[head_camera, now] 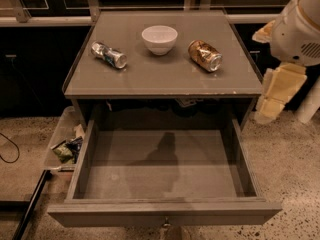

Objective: Place orange can into top drawer

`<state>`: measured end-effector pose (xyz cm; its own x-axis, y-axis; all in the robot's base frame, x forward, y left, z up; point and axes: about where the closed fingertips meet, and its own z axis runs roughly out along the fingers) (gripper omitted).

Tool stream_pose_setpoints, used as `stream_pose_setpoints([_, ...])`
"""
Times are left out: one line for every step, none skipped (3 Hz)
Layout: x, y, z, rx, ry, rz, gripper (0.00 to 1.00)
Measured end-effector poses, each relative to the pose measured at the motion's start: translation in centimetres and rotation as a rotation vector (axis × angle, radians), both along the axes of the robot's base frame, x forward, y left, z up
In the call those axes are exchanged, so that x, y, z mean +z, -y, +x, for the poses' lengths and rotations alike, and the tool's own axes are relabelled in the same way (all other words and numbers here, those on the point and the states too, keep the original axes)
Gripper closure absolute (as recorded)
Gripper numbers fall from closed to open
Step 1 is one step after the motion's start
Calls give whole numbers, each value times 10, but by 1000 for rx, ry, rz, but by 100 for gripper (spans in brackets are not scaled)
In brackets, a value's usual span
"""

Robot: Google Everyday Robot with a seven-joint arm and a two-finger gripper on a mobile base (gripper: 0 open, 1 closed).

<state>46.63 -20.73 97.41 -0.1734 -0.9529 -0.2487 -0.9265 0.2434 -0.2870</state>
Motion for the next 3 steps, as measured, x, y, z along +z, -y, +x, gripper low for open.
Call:
stream_pose_setpoints([-14, -7, 37, 52, 26, 33, 0])
stream_pose_setpoints([-33, -10, 74, 105, 28, 61, 0])
stream_pose_setpoints([-75, 13, 145, 121, -13, 44, 0])
